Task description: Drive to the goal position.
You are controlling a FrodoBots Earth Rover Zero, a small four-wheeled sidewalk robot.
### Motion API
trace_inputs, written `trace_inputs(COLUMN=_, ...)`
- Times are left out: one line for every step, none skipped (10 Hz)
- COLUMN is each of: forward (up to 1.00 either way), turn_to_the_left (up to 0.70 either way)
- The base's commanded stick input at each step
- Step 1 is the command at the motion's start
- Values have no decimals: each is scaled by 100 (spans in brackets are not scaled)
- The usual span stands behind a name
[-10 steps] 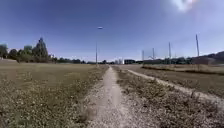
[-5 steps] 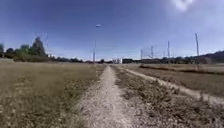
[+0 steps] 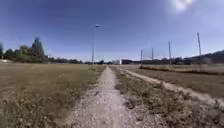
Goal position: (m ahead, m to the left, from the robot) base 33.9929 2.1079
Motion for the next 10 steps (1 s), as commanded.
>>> trace_inputs(forward=70, turn_to_the_left=0)
trace_inputs(forward=70, turn_to_the_left=0)
trace_inputs(forward=70, turn_to_the_left=0)
trace_inputs(forward=70, turn_to_the_left=0)
trace_inputs(forward=70, turn_to_the_left=0)
trace_inputs(forward=70, turn_to_the_left=0)
trace_inputs(forward=70, turn_to_the_left=0)
trace_inputs(forward=70, turn_to_the_left=0)
trace_inputs(forward=70, turn_to_the_left=0)
trace_inputs(forward=70, turn_to_the_left=0)
